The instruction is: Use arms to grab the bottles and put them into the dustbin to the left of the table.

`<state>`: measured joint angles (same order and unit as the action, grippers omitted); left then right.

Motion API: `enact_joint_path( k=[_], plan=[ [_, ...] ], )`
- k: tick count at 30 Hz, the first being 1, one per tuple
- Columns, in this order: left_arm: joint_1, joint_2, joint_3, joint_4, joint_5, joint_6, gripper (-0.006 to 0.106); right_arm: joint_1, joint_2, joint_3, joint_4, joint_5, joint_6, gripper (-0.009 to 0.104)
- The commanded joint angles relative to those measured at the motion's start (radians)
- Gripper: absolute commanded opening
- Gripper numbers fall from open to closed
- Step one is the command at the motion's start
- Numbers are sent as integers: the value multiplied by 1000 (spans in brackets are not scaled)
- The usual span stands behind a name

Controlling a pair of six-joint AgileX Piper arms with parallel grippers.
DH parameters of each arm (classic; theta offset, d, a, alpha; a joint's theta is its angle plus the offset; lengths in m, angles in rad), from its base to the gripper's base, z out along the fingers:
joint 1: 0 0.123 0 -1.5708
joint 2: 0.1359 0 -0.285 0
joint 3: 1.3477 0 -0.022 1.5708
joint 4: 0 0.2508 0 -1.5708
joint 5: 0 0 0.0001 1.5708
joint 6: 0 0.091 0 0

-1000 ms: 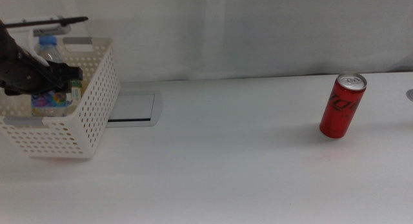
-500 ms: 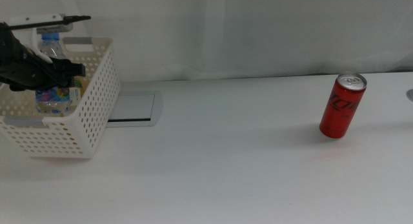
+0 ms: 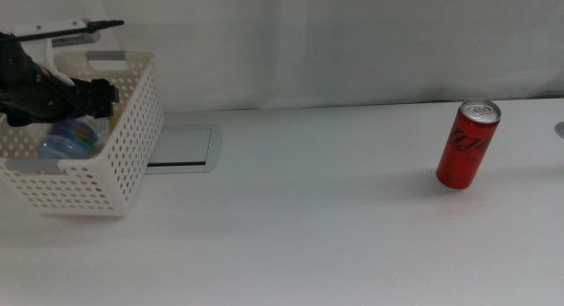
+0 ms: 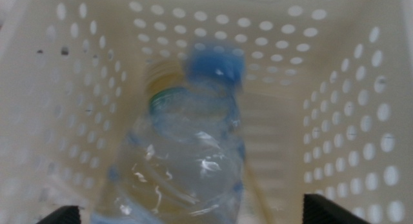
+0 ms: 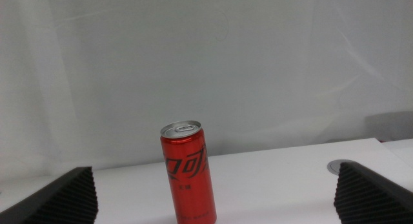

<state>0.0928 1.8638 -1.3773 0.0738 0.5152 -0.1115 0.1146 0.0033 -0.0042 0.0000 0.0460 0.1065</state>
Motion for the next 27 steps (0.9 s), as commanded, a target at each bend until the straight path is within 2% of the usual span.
enact_joint_path(
  k=[1, 8, 18, 27],
  plan=[
    [0, -9, -7, -11, -14, -28, 92, -5, -31, 38, -7, 0, -9, 103],
    [0, -9, -7, -11, -14, -38, 92, -5, -31, 38, -7, 0, -9, 103],
    [-4, -188, -7, -67, -50, -27, 92, -5, -31, 38, -7, -46, -9, 103],
    [-117, -401, -5, -89, -9, 27, 92, -5, -29, -54, -7, -69, -8, 103]
  ],
)
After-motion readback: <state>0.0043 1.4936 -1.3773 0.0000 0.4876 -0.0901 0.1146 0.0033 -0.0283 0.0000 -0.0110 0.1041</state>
